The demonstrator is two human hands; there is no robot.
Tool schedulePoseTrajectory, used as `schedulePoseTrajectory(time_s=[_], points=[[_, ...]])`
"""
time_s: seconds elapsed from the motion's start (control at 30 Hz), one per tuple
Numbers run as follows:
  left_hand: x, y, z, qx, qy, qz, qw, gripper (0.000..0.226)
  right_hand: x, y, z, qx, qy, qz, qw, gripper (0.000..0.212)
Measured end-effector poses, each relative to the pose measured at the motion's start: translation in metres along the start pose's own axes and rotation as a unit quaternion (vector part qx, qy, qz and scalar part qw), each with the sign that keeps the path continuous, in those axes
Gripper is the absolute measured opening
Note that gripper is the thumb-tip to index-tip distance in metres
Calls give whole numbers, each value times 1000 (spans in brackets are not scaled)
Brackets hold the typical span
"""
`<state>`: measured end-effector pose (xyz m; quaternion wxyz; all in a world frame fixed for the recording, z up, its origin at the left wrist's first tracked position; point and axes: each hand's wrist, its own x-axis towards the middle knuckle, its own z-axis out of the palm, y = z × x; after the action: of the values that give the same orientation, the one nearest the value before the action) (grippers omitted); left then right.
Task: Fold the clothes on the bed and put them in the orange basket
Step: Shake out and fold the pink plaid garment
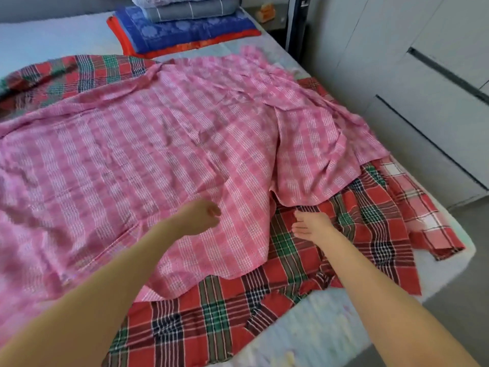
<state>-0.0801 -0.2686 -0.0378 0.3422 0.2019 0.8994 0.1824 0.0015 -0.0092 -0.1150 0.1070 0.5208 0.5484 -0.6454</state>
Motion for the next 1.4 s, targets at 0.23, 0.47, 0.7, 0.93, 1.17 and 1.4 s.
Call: schedulePoseTrajectory(time_s=[0.23, 0.47, 0.7, 0.93, 1.17, 1.4], points=[[102, 94, 28, 17, 68, 31, 997, 30, 99, -62, -103, 139, 117, -56, 982, 25], [240, 183, 95, 110, 149, 71, 980, 43, 210, -121, -204, 134, 187, -109, 967, 26], [327, 177, 155, 235, -35, 34, 971, 58, 287, -160, -251, 288, 115, -116, 944, 36], [338, 175, 156, 235, -85, 2, 968, 55, 328, -189, -245, 322, 83, -25, 943, 11], [337, 168, 159, 210, -96, -6, 973, 62, 265, -220, -194, 118, 128, -283, 943, 24], [283, 191, 93, -542, 146, -94, 822, 24, 107, -185, -94, -198, -107, -487, 844, 25]])
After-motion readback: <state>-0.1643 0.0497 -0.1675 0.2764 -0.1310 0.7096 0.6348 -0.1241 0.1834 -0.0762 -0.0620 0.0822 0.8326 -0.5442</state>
